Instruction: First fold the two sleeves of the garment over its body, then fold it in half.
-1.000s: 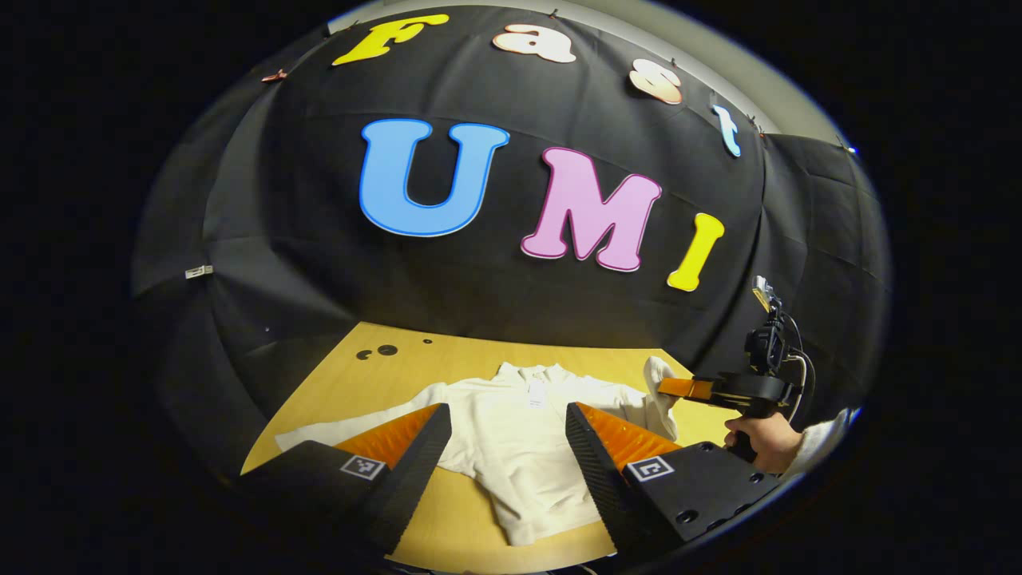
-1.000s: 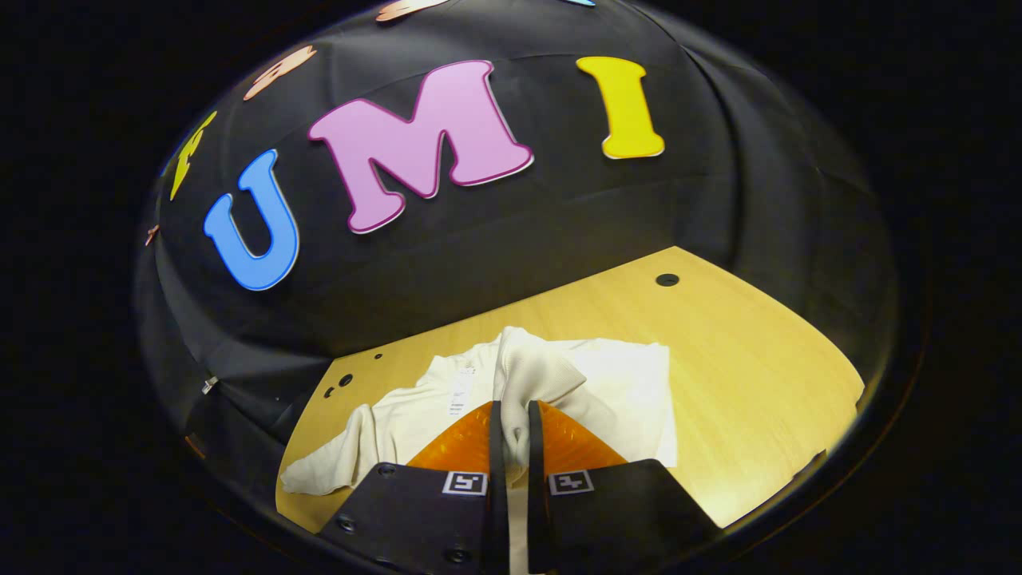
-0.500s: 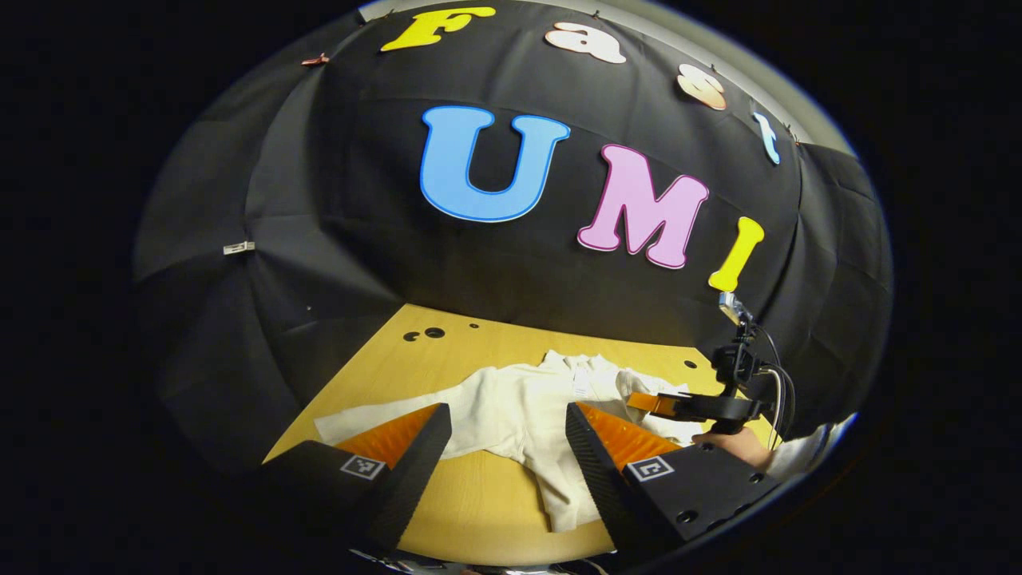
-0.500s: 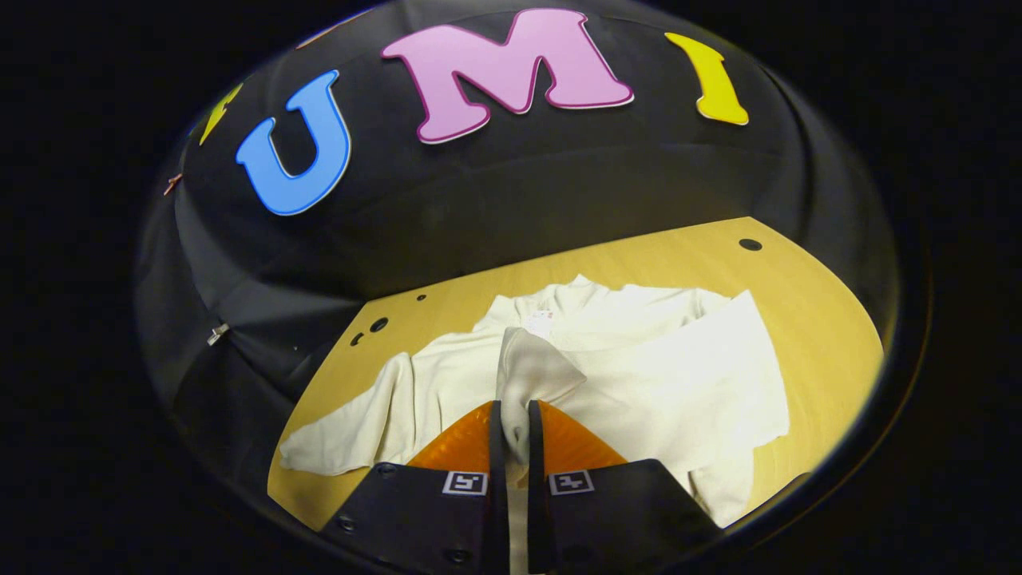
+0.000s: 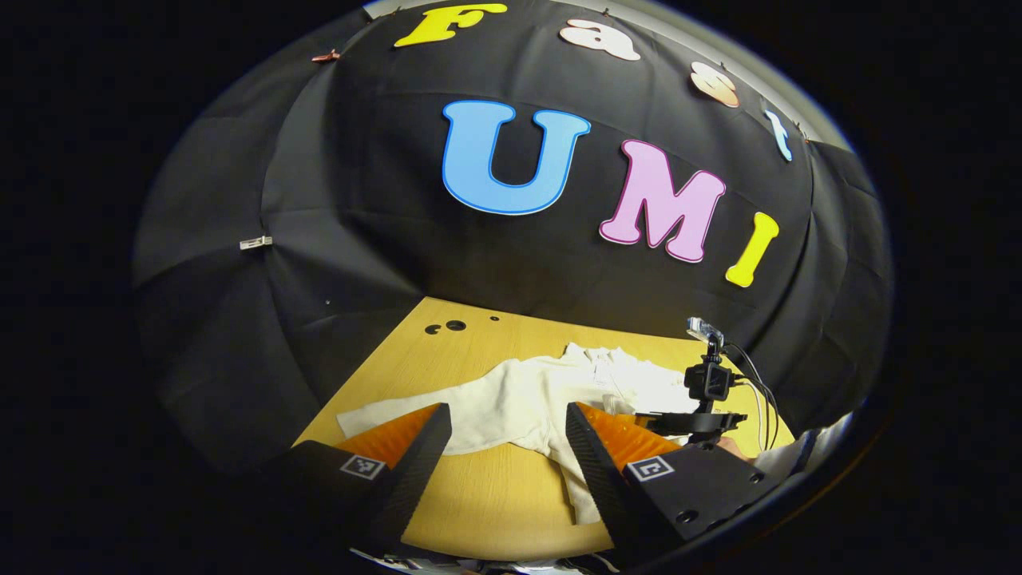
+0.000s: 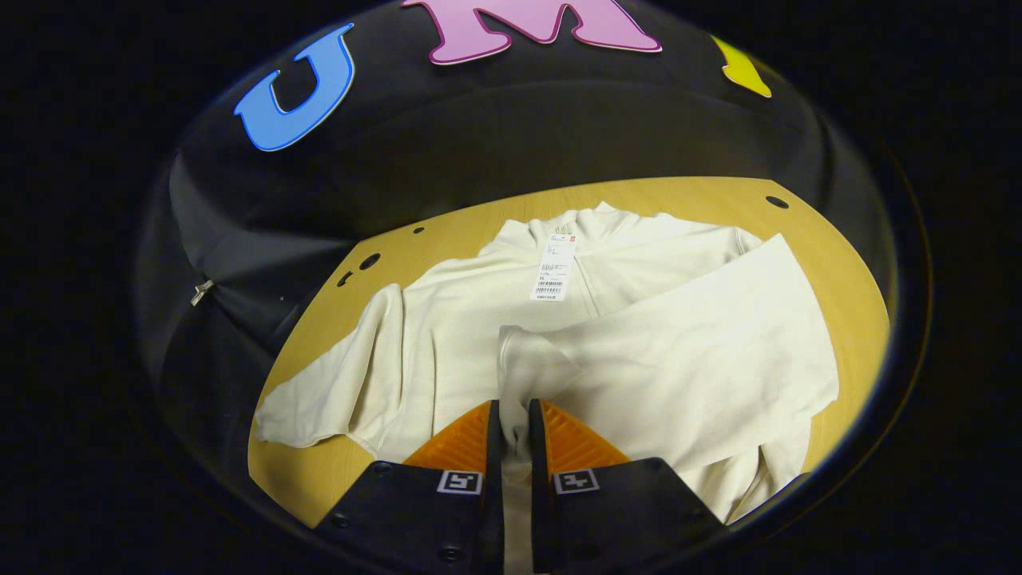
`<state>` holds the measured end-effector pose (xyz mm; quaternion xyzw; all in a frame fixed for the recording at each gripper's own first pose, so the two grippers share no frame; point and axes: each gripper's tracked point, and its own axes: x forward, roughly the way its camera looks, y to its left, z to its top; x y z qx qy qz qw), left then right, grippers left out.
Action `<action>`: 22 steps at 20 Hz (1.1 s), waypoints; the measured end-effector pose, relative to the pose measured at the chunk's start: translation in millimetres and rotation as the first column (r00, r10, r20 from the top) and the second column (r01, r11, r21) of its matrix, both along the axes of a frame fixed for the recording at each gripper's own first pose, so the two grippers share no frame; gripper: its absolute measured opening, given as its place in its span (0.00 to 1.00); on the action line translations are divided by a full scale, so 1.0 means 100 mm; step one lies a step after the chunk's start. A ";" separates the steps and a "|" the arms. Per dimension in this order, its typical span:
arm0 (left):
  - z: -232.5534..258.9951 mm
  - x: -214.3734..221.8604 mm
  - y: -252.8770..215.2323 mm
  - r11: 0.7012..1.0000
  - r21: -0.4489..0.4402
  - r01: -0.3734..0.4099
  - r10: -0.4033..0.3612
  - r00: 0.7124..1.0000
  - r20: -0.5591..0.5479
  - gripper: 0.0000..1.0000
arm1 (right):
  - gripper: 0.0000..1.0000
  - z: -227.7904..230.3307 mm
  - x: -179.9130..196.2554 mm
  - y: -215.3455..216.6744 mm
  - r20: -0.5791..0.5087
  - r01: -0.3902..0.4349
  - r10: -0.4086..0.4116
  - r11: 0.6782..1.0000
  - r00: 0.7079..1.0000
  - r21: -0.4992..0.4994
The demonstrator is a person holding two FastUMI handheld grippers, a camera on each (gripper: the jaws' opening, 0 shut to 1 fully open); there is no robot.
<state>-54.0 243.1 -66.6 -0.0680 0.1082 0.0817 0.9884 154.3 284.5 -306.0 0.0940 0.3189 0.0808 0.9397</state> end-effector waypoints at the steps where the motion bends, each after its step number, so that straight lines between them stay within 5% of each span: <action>1: -0.02 0.00 0.03 1.000 -0.004 -0.004 0.004 1.000 -0.002 0.94 | 0.20 -0.01 -0.02 0.06 -0.009 -0.012 0.012 1.000 1.000 0.026; 3: -0.04 0.00 0.06 1.000 -0.010 -0.011 0.010 1.000 -0.004 0.94 | 0.20 0.00 -0.05 0.18 -0.020 -0.034 0.036 0.997 0.999 0.071; 5: -0.08 -0.01 0.09 1.000 -0.015 -0.017 0.017 1.000 -0.006 0.94 | 0.44 0.01 -0.10 0.30 -0.024 -0.056 0.058 0.994 0.998 0.090; 6: -0.10 0.00 0.11 1.000 -0.019 -0.022 0.022 1.000 -0.009 0.94 | 0.35 0.02 -0.13 0.37 -0.026 -0.068 0.071 0.992 0.997 0.105; 7: -0.12 0.00 0.14 0.999 -0.022 -0.028 0.027 1.000 -0.010 0.94 | 0.52 0.04 -0.17 0.43 -0.032 -0.082 0.087 0.989 0.996 0.123; 9: -0.17 0.01 0.20 0.998 -0.039 -0.044 0.044 0.999 -0.018 0.94 | 0.55 0.10 -0.26 0.56 -0.037 -0.110 0.118 0.980 0.992 0.164; 11: -0.18 0.01 0.26 0.997 -0.050 -0.064 0.063 0.998 -0.016 0.94 | 0.85 0.16 -0.34 0.60 -0.034 -0.126 0.134 0.976 0.990 0.180; 22: -0.70 0.21 0.91 0.975 -0.076 -0.208 0.201 0.975 -0.093 0.94 | 0.84 0.48 -0.70 0.05 -0.022 -0.100 0.105 0.985 0.994 0.140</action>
